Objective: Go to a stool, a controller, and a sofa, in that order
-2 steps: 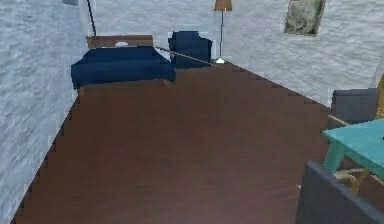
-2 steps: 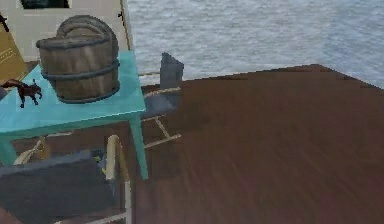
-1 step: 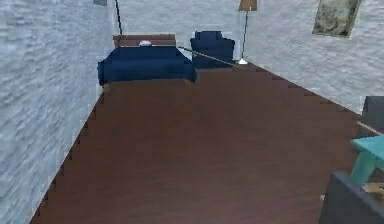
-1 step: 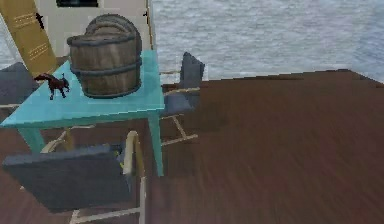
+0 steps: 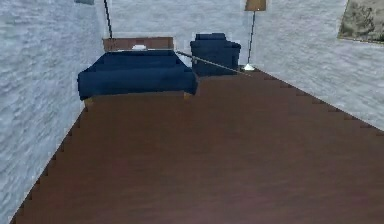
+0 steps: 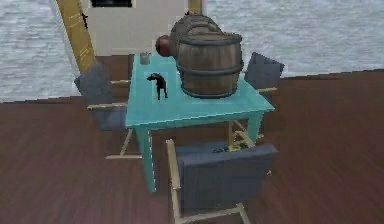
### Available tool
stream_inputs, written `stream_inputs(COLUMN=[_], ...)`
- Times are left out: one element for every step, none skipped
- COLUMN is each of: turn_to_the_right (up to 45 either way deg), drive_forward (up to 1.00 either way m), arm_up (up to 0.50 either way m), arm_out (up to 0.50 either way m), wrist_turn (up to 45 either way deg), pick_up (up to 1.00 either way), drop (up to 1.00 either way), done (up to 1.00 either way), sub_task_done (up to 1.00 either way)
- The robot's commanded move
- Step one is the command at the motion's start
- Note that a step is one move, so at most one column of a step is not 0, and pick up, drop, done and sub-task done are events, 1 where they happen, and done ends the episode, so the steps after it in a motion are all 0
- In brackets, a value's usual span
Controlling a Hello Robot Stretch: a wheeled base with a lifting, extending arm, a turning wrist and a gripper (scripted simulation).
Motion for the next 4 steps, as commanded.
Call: stream_inputs(turn_to_the_right=[36.0, 0.0, 0.0, 39.0], drive_forward=[0.00, 1.00, 0.65, 0.00], arm_up=[0.00, 0.00, 0.00, 0.00], arm_out=[0.00, 0.00, 0.00, 0.00], wrist_turn=[0.0, 0.0, 0.0, 0.0], pick_up=[0.00, 0.00, 0.00, 0.00], drop=[0.00, 0.00, 0.00, 0.00], done=[0.00, 0.00, 0.00, 0.00], sub_task_done=[0.00, 0.00, 0.00, 0.00])
